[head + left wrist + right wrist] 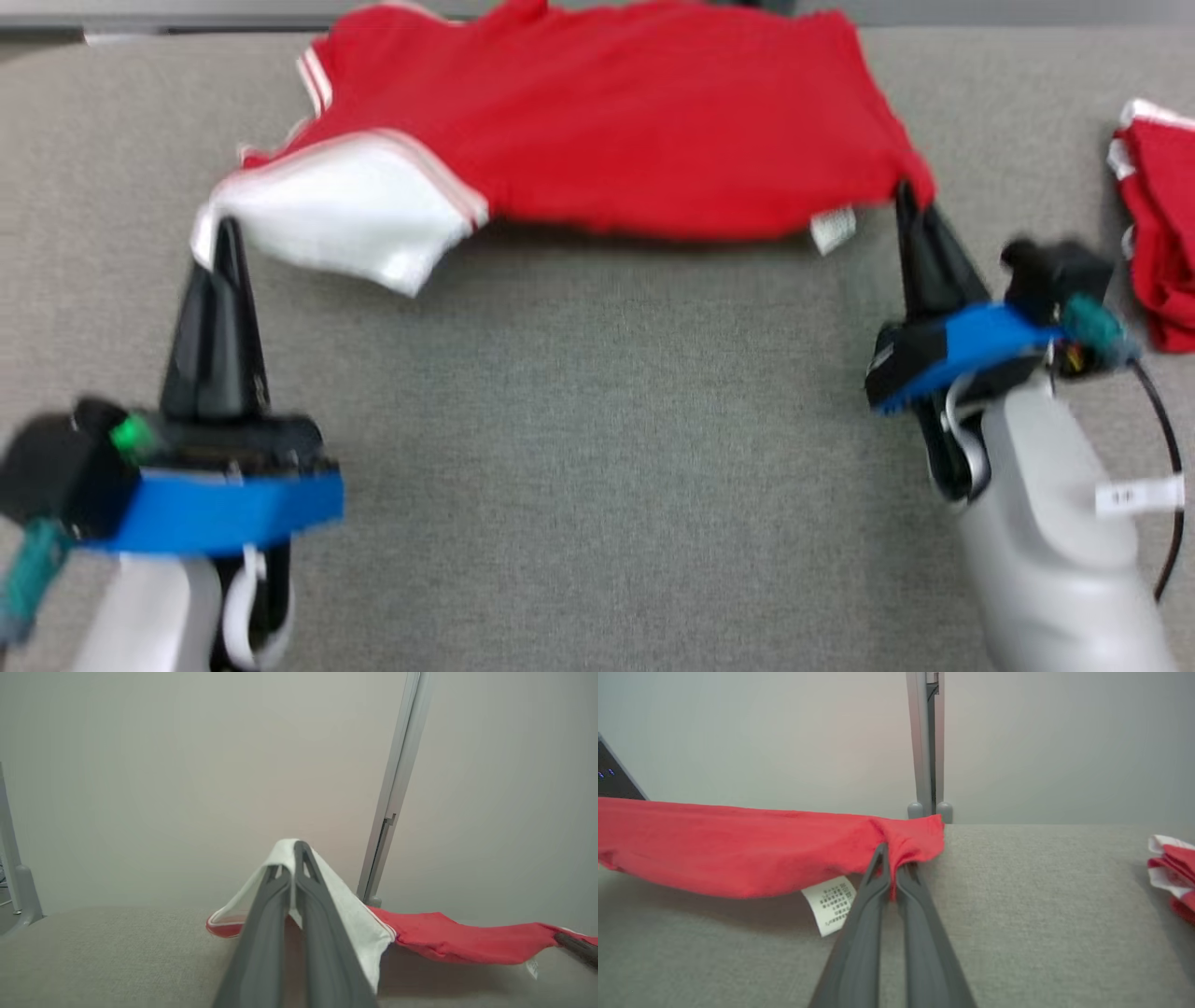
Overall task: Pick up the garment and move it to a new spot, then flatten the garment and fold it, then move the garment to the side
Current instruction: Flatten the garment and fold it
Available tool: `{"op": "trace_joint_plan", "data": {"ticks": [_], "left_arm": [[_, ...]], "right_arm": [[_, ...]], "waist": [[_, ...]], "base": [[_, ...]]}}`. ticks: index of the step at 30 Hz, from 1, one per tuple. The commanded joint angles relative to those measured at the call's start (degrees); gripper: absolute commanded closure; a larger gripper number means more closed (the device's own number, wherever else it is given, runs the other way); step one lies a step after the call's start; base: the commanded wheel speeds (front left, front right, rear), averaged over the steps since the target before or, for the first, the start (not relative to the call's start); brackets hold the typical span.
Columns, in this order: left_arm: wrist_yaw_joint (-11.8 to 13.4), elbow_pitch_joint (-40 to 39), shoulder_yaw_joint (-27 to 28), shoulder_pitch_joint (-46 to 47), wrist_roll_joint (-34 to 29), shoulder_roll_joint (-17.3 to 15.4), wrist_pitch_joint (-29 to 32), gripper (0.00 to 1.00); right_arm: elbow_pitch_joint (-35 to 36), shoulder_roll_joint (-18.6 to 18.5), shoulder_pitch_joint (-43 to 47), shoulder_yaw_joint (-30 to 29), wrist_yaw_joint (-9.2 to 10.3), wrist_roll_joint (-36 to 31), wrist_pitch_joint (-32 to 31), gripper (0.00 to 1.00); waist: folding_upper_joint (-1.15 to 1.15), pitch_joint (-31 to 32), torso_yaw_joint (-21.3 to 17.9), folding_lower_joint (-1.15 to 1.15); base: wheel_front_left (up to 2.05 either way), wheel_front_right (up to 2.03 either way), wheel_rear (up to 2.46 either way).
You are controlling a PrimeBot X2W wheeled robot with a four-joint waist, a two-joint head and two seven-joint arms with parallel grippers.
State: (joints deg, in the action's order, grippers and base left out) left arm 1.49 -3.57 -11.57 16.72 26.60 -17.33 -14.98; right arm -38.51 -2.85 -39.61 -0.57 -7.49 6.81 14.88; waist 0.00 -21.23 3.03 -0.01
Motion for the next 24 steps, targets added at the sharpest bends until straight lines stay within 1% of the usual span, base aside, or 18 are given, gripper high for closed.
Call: {"op": "trace_joint_plan", "data": {"ticks": [1, 7, 11, 17, 20, 22, 24], "left_arm": [[0.6, -2.5, 0.3, -4.4, -0.4, 0.5, -0.3, 1.0], [2.8, -9.0, -0.1, -16.9, -0.7, -0.2, 0.3, 1.0], [4.2, -12.9, 0.1, -23.9, -0.8, -1.7, 2.3, 1.0], [6.2, -17.5, 0.7, -30.8, 0.1, -3.0, 4.9, 1.0], [6.6, -18.1, 0.5, -32.8, 0.6, -2.9, 5.8, 1.0], [6.4, -17.5, -0.3, -33.3, 1.1, -2.6, 6.3, 1.0], [6.2, -16.3, -1.0, -33.2, 1.7, -2.1, 6.6, 1.0]], "right_arm": [[3.3, -0.2, 4.8, 0.6, -0.01, 1.2, -0.8, 1.0], [18.6, -0.1, 21.6, 0.3, -0.01, 3.7, -6.4, 1.0], [29.5, -0.1, 31.9, 0.1, -0.01, 4.6, -11.5, 1.0], [44.3, -0.1, 43.8, -0.5, -0.01, 2.5, -19.8, 1.0], [48.4, -0.1, 47.1, -0.2, -0.01, 3.5, -23.2, 1.0], [49.0, -0.1, 48.2, -0.3, -0.01, 3.8, -24.4, 1.0], [48.0, -0.1, 48.6, -0.5, -0.01, 5.0, -25.2, 1.0]], "waist": [[0.0, 2.9, -1.2, 0.01], [0.0, 9.4, -1.0, 0.01], [0.0, 12.8, -1.0, 0.01], [0.0, 15.2, -0.7, 0.01], [0.0, 15.6, -0.8, 0.01], [0.0, 15.7, -0.8, 0.01], [0.0, 15.9, -0.9, 0.01]], "base": [[0.0, 0.0, 0.0], [0.0, 0.0, 0.0], [0.0, 0.0, 0.0], [0.0, 0.0, 0.0], [0.0, 0.0, 0.0], [0.0, 0.0, 0.0], [0.0, 0.0, 0.0]]}}
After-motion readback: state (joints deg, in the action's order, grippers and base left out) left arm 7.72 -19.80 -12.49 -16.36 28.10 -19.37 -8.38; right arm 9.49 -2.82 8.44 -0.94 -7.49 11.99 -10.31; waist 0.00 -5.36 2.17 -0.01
